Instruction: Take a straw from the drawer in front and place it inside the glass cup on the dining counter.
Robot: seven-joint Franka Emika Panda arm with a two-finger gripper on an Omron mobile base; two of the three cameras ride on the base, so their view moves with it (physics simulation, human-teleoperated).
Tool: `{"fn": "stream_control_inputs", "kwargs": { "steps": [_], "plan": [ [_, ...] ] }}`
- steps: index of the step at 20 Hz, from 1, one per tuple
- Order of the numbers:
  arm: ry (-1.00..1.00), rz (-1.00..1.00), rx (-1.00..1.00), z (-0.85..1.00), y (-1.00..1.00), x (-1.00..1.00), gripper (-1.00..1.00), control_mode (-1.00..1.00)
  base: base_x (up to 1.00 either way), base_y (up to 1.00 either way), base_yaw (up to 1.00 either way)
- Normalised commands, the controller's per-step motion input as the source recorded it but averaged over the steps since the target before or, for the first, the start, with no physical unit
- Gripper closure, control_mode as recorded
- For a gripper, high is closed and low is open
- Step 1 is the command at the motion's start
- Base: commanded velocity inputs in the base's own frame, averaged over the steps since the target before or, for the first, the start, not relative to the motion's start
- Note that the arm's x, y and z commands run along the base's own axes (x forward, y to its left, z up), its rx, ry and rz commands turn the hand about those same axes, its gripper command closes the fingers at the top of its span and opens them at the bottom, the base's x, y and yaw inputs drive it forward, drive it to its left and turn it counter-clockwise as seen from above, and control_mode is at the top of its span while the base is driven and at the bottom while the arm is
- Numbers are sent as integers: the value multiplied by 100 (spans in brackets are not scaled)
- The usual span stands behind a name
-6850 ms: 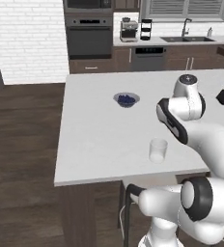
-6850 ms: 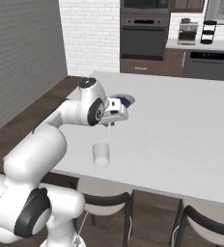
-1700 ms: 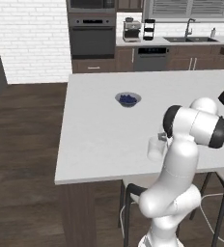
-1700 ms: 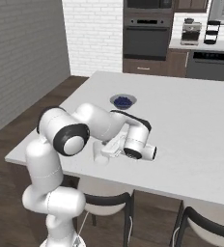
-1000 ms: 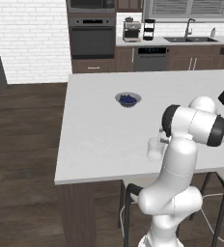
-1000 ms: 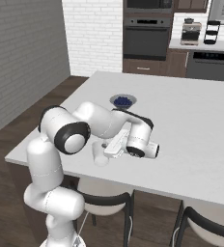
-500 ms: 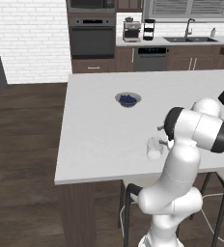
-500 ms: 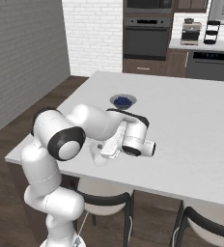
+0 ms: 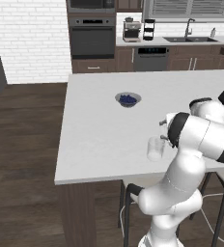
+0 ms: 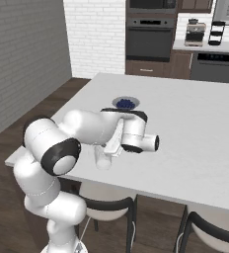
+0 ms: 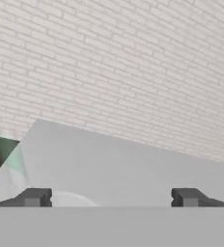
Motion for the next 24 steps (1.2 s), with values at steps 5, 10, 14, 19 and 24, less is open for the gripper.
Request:
{"fn": "stream_control_inputs", "kwargs": {
  "steps": [5,10,14,19,24],
  "plan": [
    [-2,-3,-18,38,-15,3,-100,-100,0,0,0],
    [-17,0,-28,56,-5,-64,-100,-100,0,0,0],
    [-17,0,-39,44,0,-100,-100,-100,0,0,0],
    [-6,0,-42,27,-3,-97,-100,-100,0,0,0],
    [0,0,-40,3,-23,-73,-100,-100,0,0,0]
  ]
}}
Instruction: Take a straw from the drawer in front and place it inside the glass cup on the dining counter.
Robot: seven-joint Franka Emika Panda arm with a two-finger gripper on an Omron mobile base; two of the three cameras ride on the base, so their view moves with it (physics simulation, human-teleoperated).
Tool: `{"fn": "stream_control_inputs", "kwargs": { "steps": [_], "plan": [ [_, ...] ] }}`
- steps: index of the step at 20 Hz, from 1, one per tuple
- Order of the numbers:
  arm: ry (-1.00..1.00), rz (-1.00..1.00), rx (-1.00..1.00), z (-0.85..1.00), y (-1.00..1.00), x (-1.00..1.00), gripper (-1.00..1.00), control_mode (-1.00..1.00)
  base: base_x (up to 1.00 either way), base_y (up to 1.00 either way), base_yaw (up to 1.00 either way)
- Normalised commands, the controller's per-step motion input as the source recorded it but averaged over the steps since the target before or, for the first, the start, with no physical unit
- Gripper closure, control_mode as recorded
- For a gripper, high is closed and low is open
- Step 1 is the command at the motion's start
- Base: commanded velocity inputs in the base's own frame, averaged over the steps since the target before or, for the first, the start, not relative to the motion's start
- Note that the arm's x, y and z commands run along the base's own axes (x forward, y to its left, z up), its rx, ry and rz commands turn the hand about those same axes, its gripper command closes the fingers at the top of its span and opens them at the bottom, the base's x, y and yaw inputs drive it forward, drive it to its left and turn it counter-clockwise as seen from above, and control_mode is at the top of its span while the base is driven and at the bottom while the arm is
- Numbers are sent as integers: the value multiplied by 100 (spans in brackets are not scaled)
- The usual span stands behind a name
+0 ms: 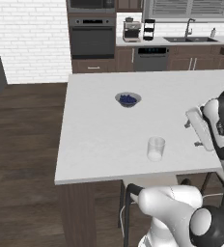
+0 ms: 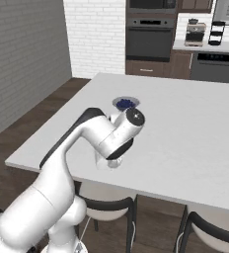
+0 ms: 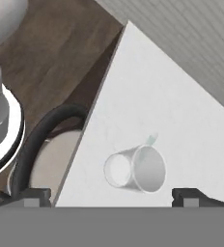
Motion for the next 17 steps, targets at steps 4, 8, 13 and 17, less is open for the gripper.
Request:
{"fn": "stream_control_inputs", "kwargs": {
  "steps": [4,8,13,17],
  "plan": [
    [6,0,-28,-1,-40,-34,-100,-100,0,0,0],
    [20,0,-11,-13,-46,-18,-100,-100,0,0,0],
    [17,0,-11,-21,-31,-35,-100,-100,0,0,0],
    [5,0,-14,-27,-26,-54,-100,-100,0,0,0]
  ]
}}
